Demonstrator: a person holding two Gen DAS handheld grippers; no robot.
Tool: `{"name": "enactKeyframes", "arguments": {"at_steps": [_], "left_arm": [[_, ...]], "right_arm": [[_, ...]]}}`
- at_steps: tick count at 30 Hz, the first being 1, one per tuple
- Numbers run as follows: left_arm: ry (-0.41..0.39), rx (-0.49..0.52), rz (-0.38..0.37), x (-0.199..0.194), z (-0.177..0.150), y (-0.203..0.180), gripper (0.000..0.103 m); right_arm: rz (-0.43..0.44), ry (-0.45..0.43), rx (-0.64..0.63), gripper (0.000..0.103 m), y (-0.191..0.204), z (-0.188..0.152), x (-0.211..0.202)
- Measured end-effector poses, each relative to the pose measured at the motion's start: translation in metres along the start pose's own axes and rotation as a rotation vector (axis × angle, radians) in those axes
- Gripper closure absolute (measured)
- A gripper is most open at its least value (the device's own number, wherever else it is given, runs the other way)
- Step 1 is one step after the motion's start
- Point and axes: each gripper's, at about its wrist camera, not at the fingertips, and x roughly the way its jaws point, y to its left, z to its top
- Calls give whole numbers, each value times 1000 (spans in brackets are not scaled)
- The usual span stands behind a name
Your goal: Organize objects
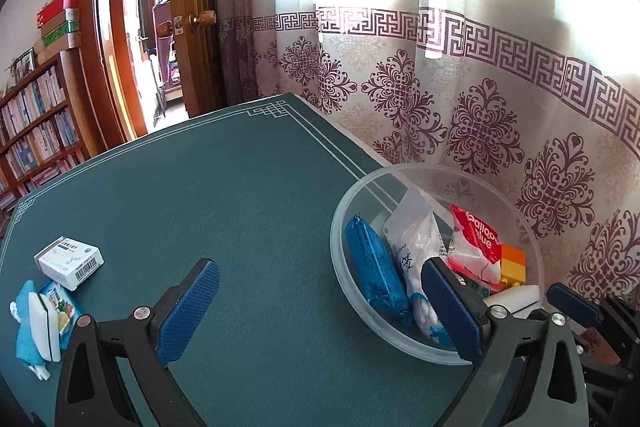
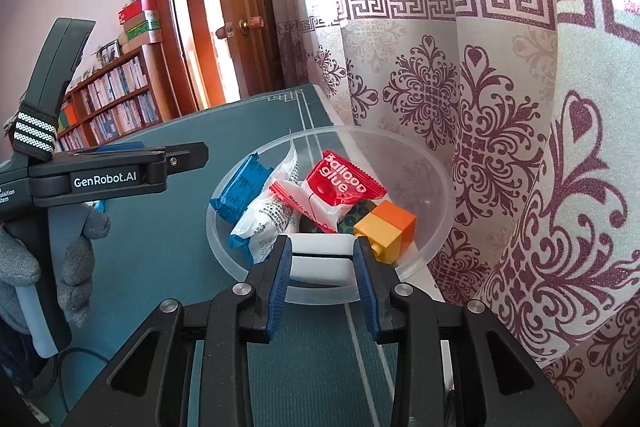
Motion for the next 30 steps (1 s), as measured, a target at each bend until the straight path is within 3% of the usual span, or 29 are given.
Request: {"name": "enactKeyframes", "arguments": {"at_steps": [2,17,22,26,30], "left_arm": [[1,-12,7,-4,-5,6,0],[20,-133,140,-31,-36,81,0],[12,-193,197,-43,-47,116,0],[11,-240,258,-50,-57,145,0],[15,-305,304,-57,-68,177,0]], "right_arm": [[1,-10,-2,60,2,0,-3],[31,-58,-97,51,50,1,-15],[79,-53,-144,50,78,3,-12],[163,0,-198,43,106,1,0],[228,50,-246,42,131,-6,13]]}}
